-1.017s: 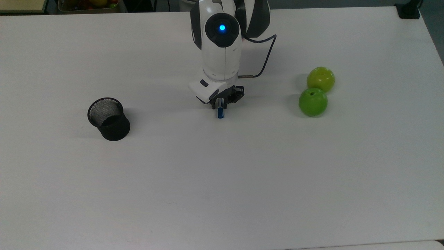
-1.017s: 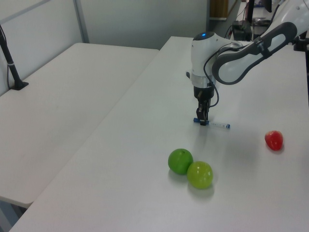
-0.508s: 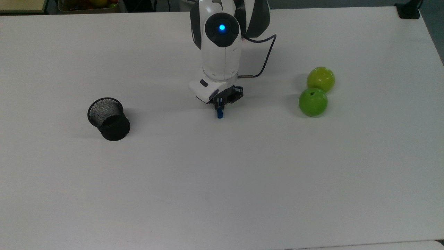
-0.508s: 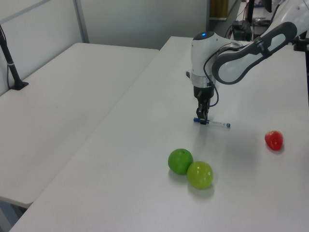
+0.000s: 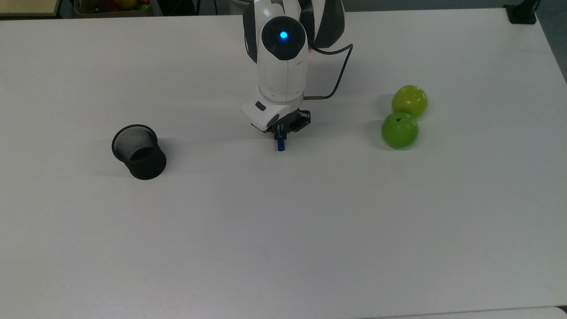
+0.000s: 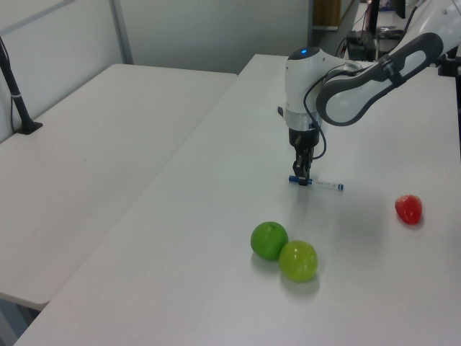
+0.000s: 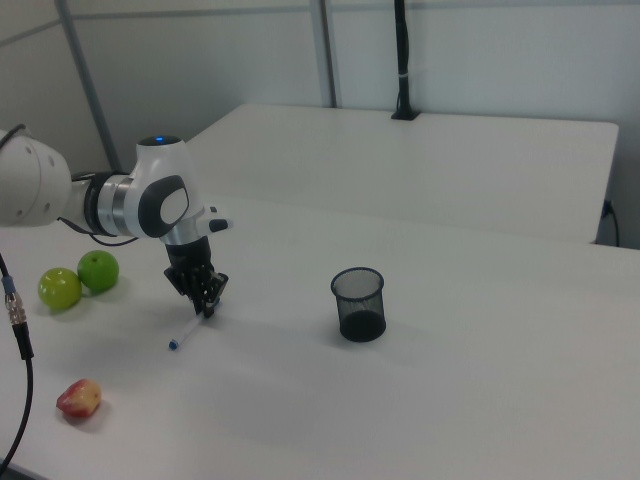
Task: Place marker
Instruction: 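Close the gripper on the marker's blue-capped end, then lift the marker and carry it toward the black mesh cup, then lower the marker upright into the mesh cup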
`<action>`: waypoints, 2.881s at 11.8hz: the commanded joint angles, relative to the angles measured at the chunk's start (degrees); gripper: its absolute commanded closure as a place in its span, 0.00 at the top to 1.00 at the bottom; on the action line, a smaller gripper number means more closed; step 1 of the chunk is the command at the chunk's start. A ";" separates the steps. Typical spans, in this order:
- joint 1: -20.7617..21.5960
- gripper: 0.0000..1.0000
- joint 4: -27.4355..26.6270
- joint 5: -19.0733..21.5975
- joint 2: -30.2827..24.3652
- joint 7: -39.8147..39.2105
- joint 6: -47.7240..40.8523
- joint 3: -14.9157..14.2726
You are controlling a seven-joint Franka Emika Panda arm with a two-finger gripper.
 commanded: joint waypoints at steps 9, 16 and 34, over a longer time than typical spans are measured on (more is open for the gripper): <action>-0.28 0.10 11.11 -0.44 -8.69 1.62 -21.43 -0.70; -1.77 0.11 21.32 0.52 -12.91 -1.64 -35.61 -1.14; -10.29 0.11 16.85 0.52 -11.51 -13.41 -10.42 -11.86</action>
